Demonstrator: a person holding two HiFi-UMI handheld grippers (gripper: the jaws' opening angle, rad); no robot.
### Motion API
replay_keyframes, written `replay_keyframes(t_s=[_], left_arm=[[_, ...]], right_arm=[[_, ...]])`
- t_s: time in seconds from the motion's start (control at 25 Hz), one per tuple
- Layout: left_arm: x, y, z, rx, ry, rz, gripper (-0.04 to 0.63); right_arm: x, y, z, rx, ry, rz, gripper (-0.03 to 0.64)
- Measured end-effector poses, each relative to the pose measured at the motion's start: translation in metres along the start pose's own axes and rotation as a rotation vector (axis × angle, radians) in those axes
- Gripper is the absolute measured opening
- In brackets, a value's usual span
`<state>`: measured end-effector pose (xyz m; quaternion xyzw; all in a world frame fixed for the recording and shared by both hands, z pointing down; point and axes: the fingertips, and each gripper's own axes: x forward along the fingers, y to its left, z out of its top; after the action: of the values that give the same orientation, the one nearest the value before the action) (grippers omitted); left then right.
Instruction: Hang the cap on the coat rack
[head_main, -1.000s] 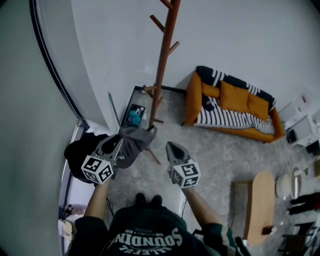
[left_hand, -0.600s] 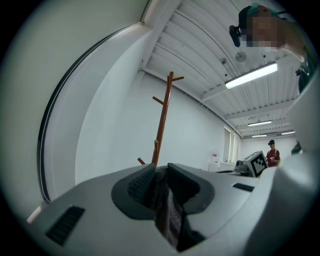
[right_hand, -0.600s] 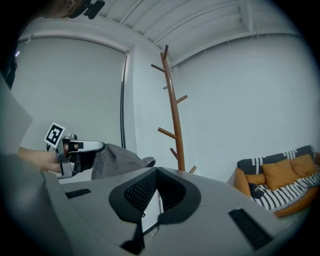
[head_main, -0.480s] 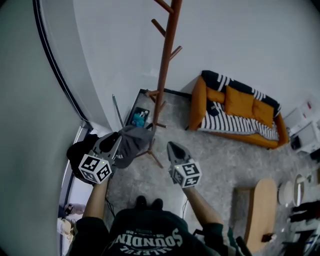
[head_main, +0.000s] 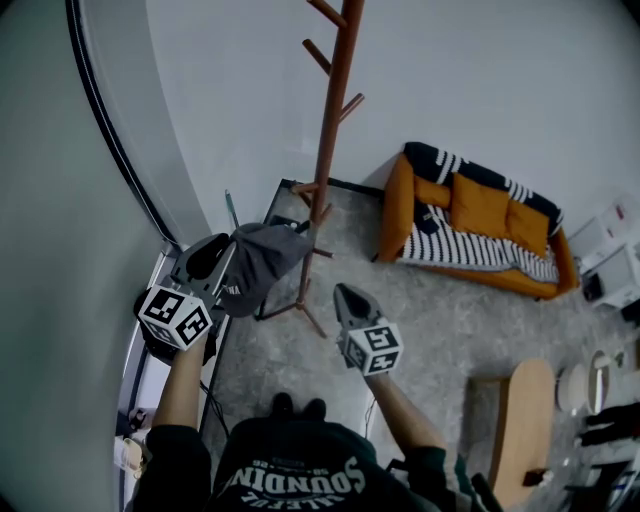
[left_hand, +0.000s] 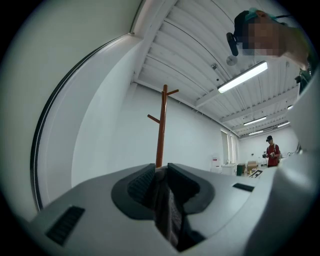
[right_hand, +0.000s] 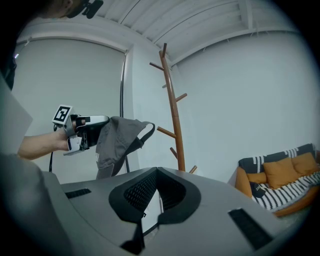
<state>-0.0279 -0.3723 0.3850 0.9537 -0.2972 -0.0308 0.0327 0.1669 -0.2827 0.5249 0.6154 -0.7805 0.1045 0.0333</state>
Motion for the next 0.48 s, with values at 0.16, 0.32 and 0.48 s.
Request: replay_keyframes(t_s=[0.16, 0.32, 0.48], left_arm=[[0.01, 0.001, 0.023, 0.035, -0.025, -0.011, 0.077], [0.026, 0.007, 0.046, 0.057, -0.048, -0.009, 0.077], [0.04, 0.024, 0.062, 0.058, -0.066, 0.018, 0.077]], right_arm=[[-0.004, -0.002, -0.001, 0.01, -0.007, -0.007, -0.003], [-0.003, -0.008, -0.001, 0.018, -0.011, -0.012, -0.003], [-0.001, -0.011, -0.003, 0.024, -0.005, -0.019, -0.003]])
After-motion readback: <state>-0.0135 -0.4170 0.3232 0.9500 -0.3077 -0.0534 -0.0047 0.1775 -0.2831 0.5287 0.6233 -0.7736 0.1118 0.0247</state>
